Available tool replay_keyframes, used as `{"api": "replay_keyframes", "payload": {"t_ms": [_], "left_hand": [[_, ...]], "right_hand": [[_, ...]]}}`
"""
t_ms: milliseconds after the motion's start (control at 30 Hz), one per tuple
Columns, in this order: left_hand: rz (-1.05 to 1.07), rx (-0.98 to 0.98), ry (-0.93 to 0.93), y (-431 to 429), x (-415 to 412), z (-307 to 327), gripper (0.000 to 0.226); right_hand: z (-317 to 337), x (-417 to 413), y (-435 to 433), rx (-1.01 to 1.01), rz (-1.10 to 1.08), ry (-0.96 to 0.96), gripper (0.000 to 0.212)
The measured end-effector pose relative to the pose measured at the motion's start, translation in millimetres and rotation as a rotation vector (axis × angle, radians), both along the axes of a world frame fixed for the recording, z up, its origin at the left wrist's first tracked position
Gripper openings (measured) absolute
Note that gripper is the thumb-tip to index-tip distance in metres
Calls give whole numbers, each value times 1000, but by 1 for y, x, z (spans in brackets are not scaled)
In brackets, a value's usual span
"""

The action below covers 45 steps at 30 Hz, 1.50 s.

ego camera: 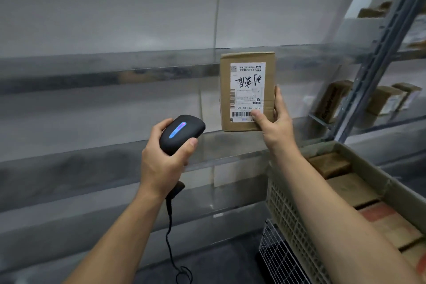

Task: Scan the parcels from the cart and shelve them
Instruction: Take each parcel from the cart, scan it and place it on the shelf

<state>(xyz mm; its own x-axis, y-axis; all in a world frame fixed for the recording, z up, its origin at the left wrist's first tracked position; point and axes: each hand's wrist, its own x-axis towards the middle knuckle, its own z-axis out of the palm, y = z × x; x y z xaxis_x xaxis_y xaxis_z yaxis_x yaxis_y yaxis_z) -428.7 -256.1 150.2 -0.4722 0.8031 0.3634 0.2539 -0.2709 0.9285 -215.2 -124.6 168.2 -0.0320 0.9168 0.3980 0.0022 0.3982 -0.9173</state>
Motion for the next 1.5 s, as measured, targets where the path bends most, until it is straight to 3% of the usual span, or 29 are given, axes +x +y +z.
{"api": "replay_keyframes", "payload": {"t_ms": [567,800,1000,1167,1500], "left_hand": [[395,223,-47,-119,-126,46,62],[488,273,-28,-158,-226,62,54],[531,309,4,-182,-324,76,67],[542,299,29,-191,-388,88,63],[575,291,26,-181,-458,89,66]], "right_hand": [[70,-206,-57,111,443,194,80],[94,-327,-88,157,493,212,82],[108,-430,-107,188,520,217,82],[115,-493,-116,179,500,207,81],[118,-578,-97,170,424,23,86]]}}
